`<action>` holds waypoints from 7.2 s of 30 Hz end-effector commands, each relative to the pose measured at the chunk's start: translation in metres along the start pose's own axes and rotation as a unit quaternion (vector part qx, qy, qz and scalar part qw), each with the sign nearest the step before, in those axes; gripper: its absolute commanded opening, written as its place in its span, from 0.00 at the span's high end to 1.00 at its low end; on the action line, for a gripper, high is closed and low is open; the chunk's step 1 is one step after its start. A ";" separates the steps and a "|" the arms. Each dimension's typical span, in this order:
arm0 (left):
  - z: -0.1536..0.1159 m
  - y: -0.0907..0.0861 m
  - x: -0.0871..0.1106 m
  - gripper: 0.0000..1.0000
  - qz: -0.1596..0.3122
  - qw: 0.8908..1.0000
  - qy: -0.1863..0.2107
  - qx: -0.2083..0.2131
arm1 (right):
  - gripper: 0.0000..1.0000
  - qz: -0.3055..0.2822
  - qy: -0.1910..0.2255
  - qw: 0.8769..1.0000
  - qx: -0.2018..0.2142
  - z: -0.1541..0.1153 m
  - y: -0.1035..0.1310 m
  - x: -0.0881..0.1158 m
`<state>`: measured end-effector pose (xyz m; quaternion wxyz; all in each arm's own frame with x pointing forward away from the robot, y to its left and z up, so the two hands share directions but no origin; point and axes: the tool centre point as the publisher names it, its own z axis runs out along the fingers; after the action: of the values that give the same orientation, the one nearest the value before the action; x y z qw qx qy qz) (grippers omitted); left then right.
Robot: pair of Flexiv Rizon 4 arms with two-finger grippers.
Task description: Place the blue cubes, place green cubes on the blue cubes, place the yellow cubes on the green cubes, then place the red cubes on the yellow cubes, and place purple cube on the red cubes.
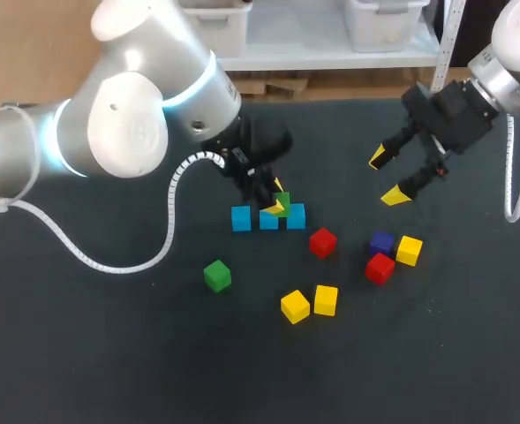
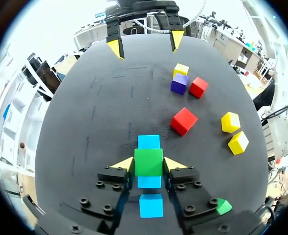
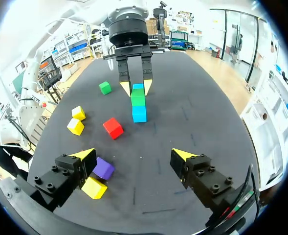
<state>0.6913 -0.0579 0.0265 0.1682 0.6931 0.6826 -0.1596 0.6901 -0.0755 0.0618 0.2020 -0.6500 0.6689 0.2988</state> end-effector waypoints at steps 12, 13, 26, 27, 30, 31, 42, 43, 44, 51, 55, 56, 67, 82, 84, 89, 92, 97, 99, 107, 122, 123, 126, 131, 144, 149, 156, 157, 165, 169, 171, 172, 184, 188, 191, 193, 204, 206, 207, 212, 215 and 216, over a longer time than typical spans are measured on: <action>0.001 0.004 -0.001 0.68 0.003 1.000 -0.001 0.001 | 0.00 -0.001 -0.001 1.000 -0.001 0.000 -0.001 0.000; 0.001 0.004 -0.001 0.68 0.003 1.000 -0.001 0.001 | 0.00 -0.001 -0.001 1.000 -0.001 0.000 -0.001 0.000; -0.001 0.003 -0.001 0.69 0.003 1.000 -0.001 0.000 | 0.00 -0.001 -0.001 1.000 -0.001 0.000 -0.001 0.000; -0.001 0.003 0.000 0.69 0.003 1.000 -0.002 0.000 | 0.00 -0.001 -0.001 1.000 -0.001 0.000 -0.001 0.000; -0.001 0.002 0.000 0.69 0.003 1.000 -0.002 0.001 | 0.00 -0.001 -0.001 1.000 -0.001 0.000 -0.001 0.000; -0.001 0.002 0.000 0.69 0.003 1.000 -0.001 0.001 | 0.00 -0.001 -0.001 1.000 -0.001 0.000 -0.001 0.000; -0.001 0.000 0.000 0.69 0.002 1.000 -0.003 0.002 | 0.00 -0.001 -0.001 1.000 -0.001 0.000 -0.001 0.000; -0.001 0.000 0.000 0.69 0.002 1.000 -0.002 0.002 | 0.00 -0.001 -0.001 1.000 -0.001 0.000 -0.001 0.000; -0.001 -0.001 0.000 0.69 0.001 1.000 -0.002 0.002 | 0.00 -0.001 -0.001 1.000 -0.001 0.000 -0.001 0.000; 0.000 -0.001 0.000 0.68 0.000 1.000 -0.002 0.002 | 0.00 -0.001 -0.001 1.000 -0.001 0.000 -0.001 0.000; 0.000 0.000 0.000 0.57 0.000 1.000 -0.001 0.001 | 0.00 -0.001 -0.001 1.000 -0.001 0.000 -0.001 0.000; 0.000 0.000 0.000 0.53 -0.001 1.000 -0.001 0.001 | 0.00 -0.001 -0.001 1.000 -0.001 0.000 -0.001 0.000; -0.001 0.001 -0.003 0.00 -0.002 1.000 0.003 0.000 | 0.00 -0.001 -0.001 1.000 -0.001 0.000 -0.001 0.000; -0.050 -0.005 0.021 0.00 -0.074 0.995 -0.008 -0.073 | 0.00 -0.001 -0.001 1.000 -0.001 0.000 -0.001 0.000; -0.056 -0.009 0.027 0.00 -0.084 0.993 -0.004 -0.081 | 0.00 -0.001 -0.001 1.000 -0.001 0.000 -0.001 0.000; -0.065 -0.024 0.046 0.00 -0.123 0.988 0.002 -0.096 | 0.00 -0.001 -0.001 1.000 -0.001 0.000 -0.001 0.000; -0.068 -0.034 0.055 0.00 -0.148 0.984 0.008 -0.101 | 0.00 -0.001 -0.001 1.000 -0.001 0.000 -0.001 0.000; -0.066 -0.052 0.064 0.00 -0.183 0.977 0.019 -0.105 | 0.00 -0.001 -0.001 1.000 -0.001 0.000 -0.001 0.000; -0.065 -0.058 0.066 0.00 -0.194 0.975 0.023 -0.105 | 0.00 -0.001 -0.001 1.000 -0.001 0.000 -0.001 0.000; -0.063 -0.087 0.066 0.00 -0.231 0.968 0.024 -0.097 | 0.00 -0.001 -0.001 1.000 -0.001 0.000 -0.001 0.000; -0.037 -0.115 0.075 0.00 -0.247 0.966 0.029 -0.075 | 0.00 -0.001 -0.001 1.000 -0.001 0.000 -0.001 0.000; -0.034 -0.116 0.077 0.00 -0.249 0.965 0.030 -0.074 | 0.00 -0.001 -0.001 1.000 -0.001 0.000 -0.001 0.000; -0.028 -0.116 0.083 0.00 -0.252 0.964 0.036 -0.073 | 0.00 -0.001 -0.001 1.000 -0.001 0.000 -0.001 0.000; -0.027 -0.117 0.090 0.00 -0.263 0.961 0.044 -0.074 | 0.00 -0.001 -0.001 1.000 -0.001 0.000 -0.001 0.000; -0.026 -0.127 0.097 0.60 -0.275 0.958 0.055 -0.067 | 0.00 -0.001 -0.001 1.000 -0.001 0.000 -0.001 0.000; -0.023 -0.126 0.096 1.00 -0.273 0.959 0.053 -0.062 | 0.00 -0.001 -0.001 1.000 -0.001 0.000 -0.001 0.000; -0.031 -0.116 0.092 1.00 -0.258 0.963 0.047 -0.063 | 0.00 -0.001 -0.001 1.000 -0.001 0.000 -0.001 0.000; -0.034 -0.113 0.091 1.00 -0.251 0.965 0.047 -0.064 | 0.00 -0.001 -0.001 1.000 -0.001 0.000 -0.001 0.000; -0.061 -0.084 0.079 1.00 -0.177 0.981 0.043 -0.068 | 0.00 -0.001 -0.001 1.000 -0.001 0.000 -0.001 0.000; -0.069 -0.067 0.071 1.00 -0.123 0.989 0.042 -0.069 | 0.00 -0.001 -0.001 1.000 -0.001 0.000 -0.001 0.000; -0.071 -0.059 0.068 1.00 -0.098 0.992 0.044 -0.068 | 0.00 -0.001 -0.001 1.000 -0.001 0.000 -0.001 0.000; -0.071 -0.056 0.067 1.00 -0.085 0.993 0.045 -0.066 | 0.00 -0.001 -0.001 1.000 -0.001 0.000 -0.001 0.000; -0.051 -0.030 0.037 1.00 0.019 0.998 0.045 -0.044 | 0.00 -0.001 -0.001 1.000 -0.001 0.000 -0.001 0.000; -0.043 -0.019 0.031 1.00 0.036 0.998 0.040 -0.038 | 0.00 -0.001 -0.001 1.000 -0.001 0.000 -0.001 0.000; -0.038 -0.012 0.029 1.00 0.038 0.998 0.039 -0.038 | 0.00 -0.001 -0.001 1.000 -0.001 0.000 -0.001 0.000; -0.036 -0.009 0.029 1.00 0.041 0.998 0.040 -0.036 | 0.00 -0.001 -0.001 1.000 -0.001 0.000 -0.001 0.000; -0.031 -0.001 0.032 1.00 0.047 0.998 0.043 -0.029 | 0.00 -0.001 -0.001 1.000 -0.001 0.000 -0.001 0.000; -0.032 0.000 0.033 1.00 0.044 0.998 0.042 -0.030 | 0.00 -0.001 -0.001 1.000 -0.001 0.000 -0.001 0.000; -0.032 -0.001 0.033 1.00 0.043 0.998 0.042 -0.031 | 0.00 -0.001 -0.001 1.000 -0.001 0.000 -0.001 0.000; -0.033 -0.006 0.035 1.00 0.036 0.998 0.041 -0.028 | 0.00 -0.001 -0.001 1.000 -0.001 0.000 -0.001 0.000; -0.033 -0.009 0.036 1.00 0.032 0.998 0.040 -0.027 | 0.00 -0.001 -0.001 1.000 -0.001 0.000 -0.001 0.000; -0.032 -0.010 0.036 1.00 0.031 0.998 0.040 -0.026 | 0.00 -0.001 -0.001 1.000 -0.001 0.000 -0.001 0.000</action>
<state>0.6844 -0.0131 0.0390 0.1618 0.7154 0.6710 -0.1086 0.6901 -0.0755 0.0618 0.2020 -0.6500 0.6690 0.2988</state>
